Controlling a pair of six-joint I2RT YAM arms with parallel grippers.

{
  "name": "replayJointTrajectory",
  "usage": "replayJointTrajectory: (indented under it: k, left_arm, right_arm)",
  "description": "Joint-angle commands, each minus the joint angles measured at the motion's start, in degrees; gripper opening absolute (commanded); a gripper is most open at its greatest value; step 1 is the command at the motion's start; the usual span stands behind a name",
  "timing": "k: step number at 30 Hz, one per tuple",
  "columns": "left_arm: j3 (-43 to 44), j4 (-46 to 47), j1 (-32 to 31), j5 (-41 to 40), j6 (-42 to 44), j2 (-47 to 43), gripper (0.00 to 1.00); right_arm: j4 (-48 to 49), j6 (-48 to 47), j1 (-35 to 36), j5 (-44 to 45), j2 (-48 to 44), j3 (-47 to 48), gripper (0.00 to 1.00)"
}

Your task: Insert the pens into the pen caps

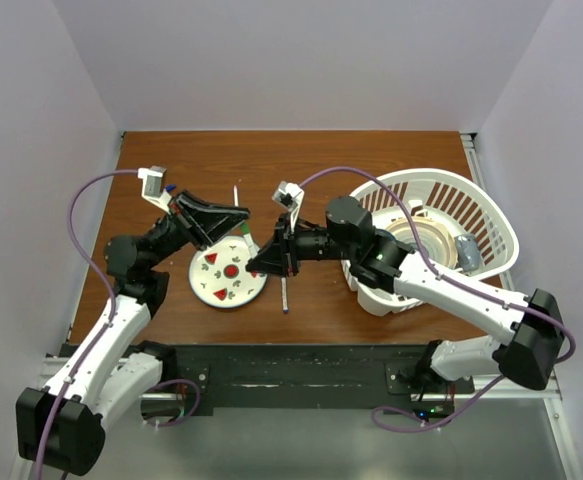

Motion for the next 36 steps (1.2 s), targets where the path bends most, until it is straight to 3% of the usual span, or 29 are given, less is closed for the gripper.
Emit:
replayJointTrajectory:
  k: [1, 13, 18, 19, 20, 22, 33, 36]
  left_arm:
    - [-7.5, 7.4, -1.6, 12.8, -7.9, 0.2, 0.0]
    - [-9.4, 5.8, -4.5, 18.3, -6.4, 2.3, 0.0]
    - [-7.6, -6.1, -6.1, 18.7, 1.6, 1.7, 0.0]
    - [-6.4, -15.7, -6.2, 18.6, 4.4, 1.3, 0.0]
    - [-5.0, -20.8, -6.2, 18.2, 11.6, 0.9, 0.0]
    - [-2.4, -27.8, -6.4, 17.7, 16.1, -0.1, 0.0]
    - [-6.6, -16.7, -7.3, 19.0, 10.6, -0.2, 0.0]
    - [-9.0, -8.1, -8.4, 19.7, 4.3, 1.0, 0.0]
  right_arm:
    - [12.3, -4.2, -3.7, 4.7, 0.3, 10.2, 0.0]
    - [11.8, -6.5, -6.4, 3.8, 5.3, 18.7, 0.0]
    - [6.0, -11.0, -6.5, 6.3, 6.1, 22.0, 0.0]
    - [5.2, -11.3, -6.5, 7.1, 5.9, 22.4, 0.0]
    - [4.9, -11.6, -6.5, 7.8, 5.7, 22.4, 0.0]
    - [4.6, -12.2, -6.5, 8.4, 5.1, 22.8, 0.0]
    - [8.2, -10.4, -8.8, 7.2, 5.6, 23.0, 0.0]
    - [13.2, -6.5, -10.6, 4.1, 6.2, 22.6, 0.0]
